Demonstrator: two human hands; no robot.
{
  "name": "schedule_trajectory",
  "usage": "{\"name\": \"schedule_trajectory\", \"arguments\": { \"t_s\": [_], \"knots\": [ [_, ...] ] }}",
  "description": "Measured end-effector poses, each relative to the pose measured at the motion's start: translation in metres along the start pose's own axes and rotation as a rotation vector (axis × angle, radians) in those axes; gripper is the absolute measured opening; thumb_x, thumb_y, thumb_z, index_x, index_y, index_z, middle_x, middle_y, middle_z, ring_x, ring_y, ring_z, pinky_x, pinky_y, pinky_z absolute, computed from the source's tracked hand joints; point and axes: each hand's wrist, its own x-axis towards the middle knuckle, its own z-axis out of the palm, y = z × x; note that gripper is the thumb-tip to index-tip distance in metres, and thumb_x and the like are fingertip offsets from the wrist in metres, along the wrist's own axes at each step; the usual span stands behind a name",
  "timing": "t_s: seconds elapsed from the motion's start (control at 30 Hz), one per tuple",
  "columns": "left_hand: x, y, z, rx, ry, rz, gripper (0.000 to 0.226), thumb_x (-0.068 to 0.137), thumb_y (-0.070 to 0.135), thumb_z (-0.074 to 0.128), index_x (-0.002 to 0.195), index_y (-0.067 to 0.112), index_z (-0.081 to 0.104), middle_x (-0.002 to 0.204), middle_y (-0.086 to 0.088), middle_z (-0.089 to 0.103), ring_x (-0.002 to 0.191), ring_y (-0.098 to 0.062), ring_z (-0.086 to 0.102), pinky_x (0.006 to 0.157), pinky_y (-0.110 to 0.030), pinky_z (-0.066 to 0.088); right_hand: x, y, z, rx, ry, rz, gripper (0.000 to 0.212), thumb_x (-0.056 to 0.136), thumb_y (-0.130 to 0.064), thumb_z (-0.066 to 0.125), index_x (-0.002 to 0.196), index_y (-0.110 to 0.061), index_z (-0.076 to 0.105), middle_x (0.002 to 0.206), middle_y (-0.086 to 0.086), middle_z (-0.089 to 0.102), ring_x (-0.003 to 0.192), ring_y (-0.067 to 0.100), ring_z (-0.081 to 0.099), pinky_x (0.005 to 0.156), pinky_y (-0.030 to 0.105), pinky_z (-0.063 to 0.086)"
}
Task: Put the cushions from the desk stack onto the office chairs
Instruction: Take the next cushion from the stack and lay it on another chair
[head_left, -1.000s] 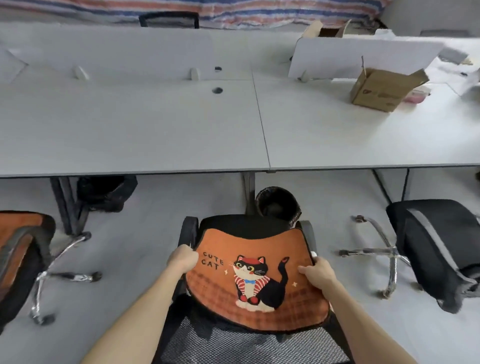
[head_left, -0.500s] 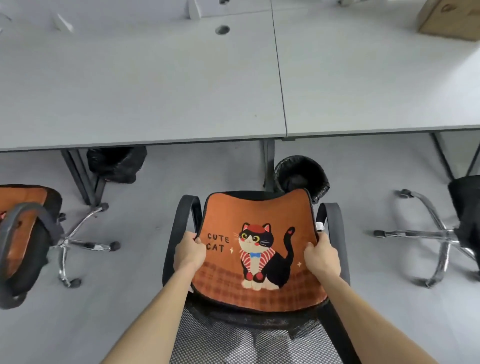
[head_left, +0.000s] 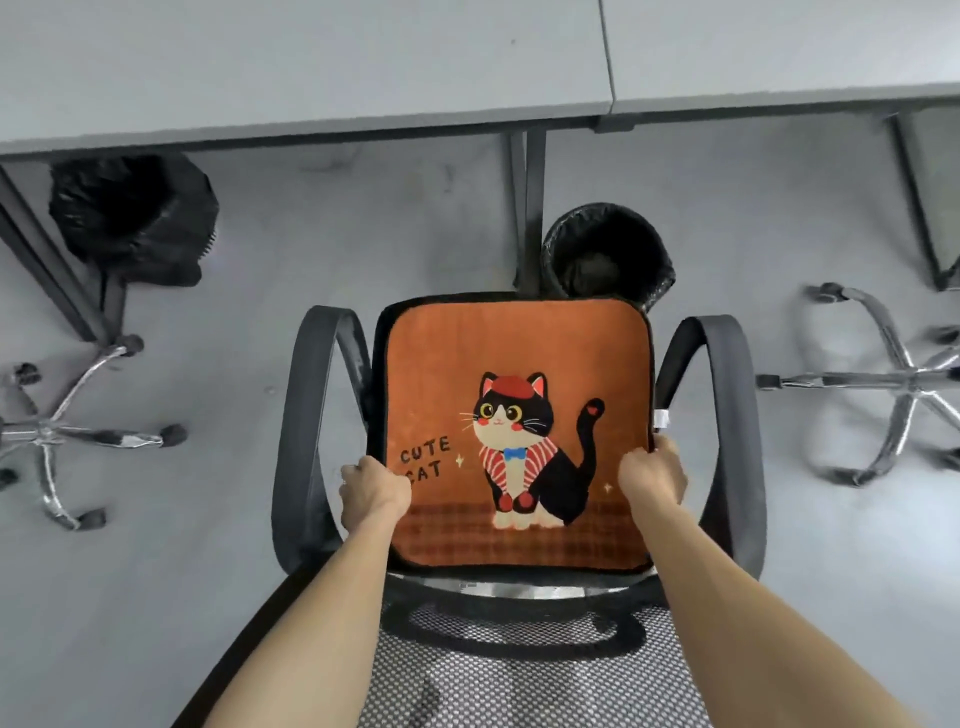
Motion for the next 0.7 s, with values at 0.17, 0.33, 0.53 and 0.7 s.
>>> {"name": "schedule_trajectory", "arguments": {
  "t_s": [0.17,0.33,0.53,0.7],
  "knots": [
    [0.006,-0.002,0.012,0.078,-0.055,-0.045,0.052,0.097,0.018,0.051,0.145,0.006,0.035,0.145,-0.015,0.034,0.125,-0.038,0.048,0.091,-0.049,0.046,0.017,0.005,0.016,-0.026,0.011,0.036,0.038,0.101,-0.013,0.040,0.136,-0.015,0.054,0.110,0.012,0.065,0.088,0.030,0.064,0.068,0.030,0.047],
    [0.007,-0.001,0.011,0.093,-0.022,-0.051,0.053,0.097,0.018,0.052,0.145,0.005,0.035,0.143,-0.015,0.038,0.121,-0.038,0.053,0.088,-0.048,0.046,0.020,0.003,0.023,-0.067,0.045,0.042,0.038,0.103,-0.026,0.040,0.138,-0.018,0.054,0.132,0.017,0.052,0.122,0.039,0.052,0.098,0.047,0.050],
    [0.006,0.000,0.012,0.086,-0.032,-0.101,0.054,0.096,0.019,0.053,0.145,0.005,0.034,0.142,-0.015,0.040,0.119,-0.038,0.054,0.087,-0.047,0.046,0.017,0.002,0.025,-0.107,0.042,0.023,0.038,0.105,-0.025,0.039,0.140,-0.016,0.051,0.138,0.017,0.043,0.126,0.038,0.047,0.094,0.046,0.047],
    [0.008,-0.002,0.014,0.049,0.015,-0.100,0.055,0.095,0.021,0.056,0.143,0.008,0.034,0.141,-0.015,0.042,0.118,-0.039,0.054,0.085,-0.048,0.046,0.015,0.003,0.028,-0.217,0.067,0.016,0.048,0.102,-0.028,0.043,0.146,-0.008,0.039,0.147,0.019,0.040,0.135,0.038,0.039,0.108,0.053,0.039]
  ]
}}
